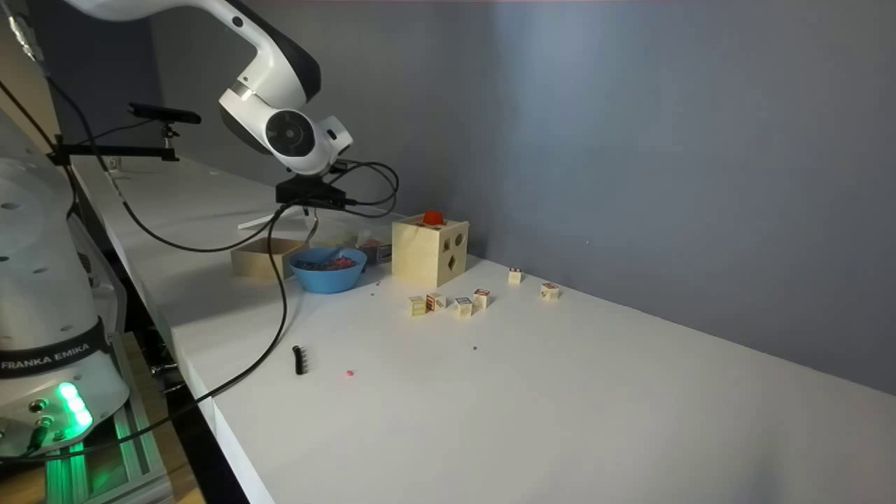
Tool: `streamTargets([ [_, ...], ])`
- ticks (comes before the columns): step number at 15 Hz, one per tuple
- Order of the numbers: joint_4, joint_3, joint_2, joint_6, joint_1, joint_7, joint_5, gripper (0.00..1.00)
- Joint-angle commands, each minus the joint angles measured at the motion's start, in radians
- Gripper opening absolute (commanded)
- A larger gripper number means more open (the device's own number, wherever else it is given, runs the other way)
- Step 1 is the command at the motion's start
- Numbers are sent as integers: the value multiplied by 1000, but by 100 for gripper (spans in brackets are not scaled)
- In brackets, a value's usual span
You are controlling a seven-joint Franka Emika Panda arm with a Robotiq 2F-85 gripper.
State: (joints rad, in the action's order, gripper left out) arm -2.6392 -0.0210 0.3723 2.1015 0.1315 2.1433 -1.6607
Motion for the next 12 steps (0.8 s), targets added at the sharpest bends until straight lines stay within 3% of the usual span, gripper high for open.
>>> streamTargets([
  [1,3,6,20,6,0,7,22,1],
  [7,4,24,36,68,2,31,14,1],
  [12,17,21,35,36,-12,23,32,1],
])
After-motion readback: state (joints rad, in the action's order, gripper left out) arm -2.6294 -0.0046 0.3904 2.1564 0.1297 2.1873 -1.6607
